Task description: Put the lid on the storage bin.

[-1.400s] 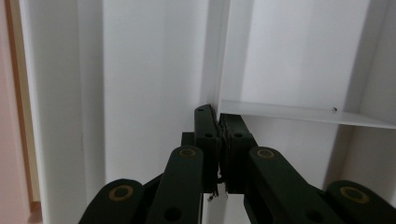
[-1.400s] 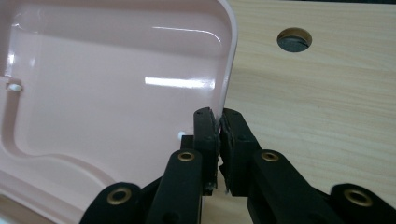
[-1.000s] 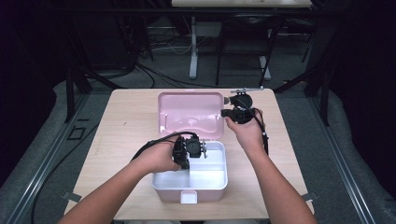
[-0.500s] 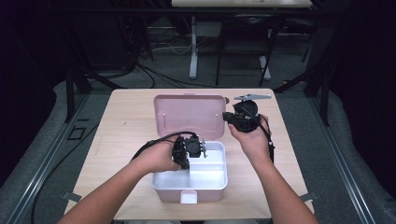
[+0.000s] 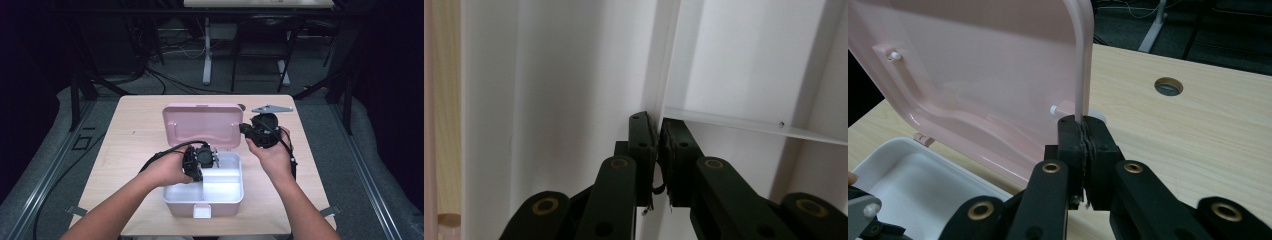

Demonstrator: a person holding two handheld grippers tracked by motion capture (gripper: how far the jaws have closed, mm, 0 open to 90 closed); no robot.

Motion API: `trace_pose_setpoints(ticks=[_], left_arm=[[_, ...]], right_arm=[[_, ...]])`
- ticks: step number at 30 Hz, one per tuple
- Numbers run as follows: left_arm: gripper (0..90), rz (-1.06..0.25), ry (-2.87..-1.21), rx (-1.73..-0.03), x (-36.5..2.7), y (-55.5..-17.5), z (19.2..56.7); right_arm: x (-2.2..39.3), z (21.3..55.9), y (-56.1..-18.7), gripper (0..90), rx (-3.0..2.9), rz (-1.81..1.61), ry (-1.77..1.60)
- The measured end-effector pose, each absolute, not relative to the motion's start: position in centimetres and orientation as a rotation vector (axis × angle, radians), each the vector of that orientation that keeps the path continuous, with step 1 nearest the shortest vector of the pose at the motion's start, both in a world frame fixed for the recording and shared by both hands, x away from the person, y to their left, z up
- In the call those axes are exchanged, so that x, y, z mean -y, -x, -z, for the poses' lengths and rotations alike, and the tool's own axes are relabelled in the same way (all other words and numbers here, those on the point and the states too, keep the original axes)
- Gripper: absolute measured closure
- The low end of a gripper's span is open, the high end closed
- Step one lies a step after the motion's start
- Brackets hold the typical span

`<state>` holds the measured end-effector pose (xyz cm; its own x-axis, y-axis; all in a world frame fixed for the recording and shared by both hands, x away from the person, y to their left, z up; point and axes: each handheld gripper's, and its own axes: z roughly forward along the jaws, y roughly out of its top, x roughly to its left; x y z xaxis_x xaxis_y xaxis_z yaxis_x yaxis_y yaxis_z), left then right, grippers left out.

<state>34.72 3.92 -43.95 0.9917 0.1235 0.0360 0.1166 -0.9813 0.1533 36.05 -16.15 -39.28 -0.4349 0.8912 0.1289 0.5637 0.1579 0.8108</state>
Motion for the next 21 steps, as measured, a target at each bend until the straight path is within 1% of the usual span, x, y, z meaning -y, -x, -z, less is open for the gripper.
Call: trace_pose_setpoints(ticks=[3,6,10,11,13,14,15,21], left_arm=[[79.7,-0.058,-2.966,-0.216,-4.2,-34.7,43.9],[77.6,-0.053,-2.933,-0.246,-4.7,-34.4,43.8],[74.2,-0.075,-2.894,-0.277,-5.3,-33.9,43.3],[72.1,-0.068,-2.880,-0.291,-5.5,-33.9,43.1],[70.6,-0.068,-2.796,-0.345,-6.3,-33.5,42.3],[68.9,-0.068,-2.796,-0.345,-6.3,-33.5,42.3],[68.9,-0.060,-2.763,-0.369,-6.6,-33.4,42.1],[67.5,-0.116,-2.639,-0.443,-8.5,-33.2,41.1]], right_arm=[[16.3,39.3,-36.0,87.6,-2.068,-1.183,-1.386],[16.3,39.3,-36.0,87.6,-2.058,-1.182,-1.388],[16.3,39.3,-35.9,87.6,-2.049,-1.181,-1.389],[16.3,39.3,-35.9,87.6,-2.057,-1.178,-1.388],[16.3,39.3,-35.9,87.6,-2.059,-1.183,-1.386],[16.3,39.3,-35.9,87.6,-2.059,-1.183,-1.386],[16.4,39.3,-35.9,87.6,-2.066,-1.192,-1.383],[16.3,39.4,-35.8,87.6,-2.056,-1.187,-1.386]])
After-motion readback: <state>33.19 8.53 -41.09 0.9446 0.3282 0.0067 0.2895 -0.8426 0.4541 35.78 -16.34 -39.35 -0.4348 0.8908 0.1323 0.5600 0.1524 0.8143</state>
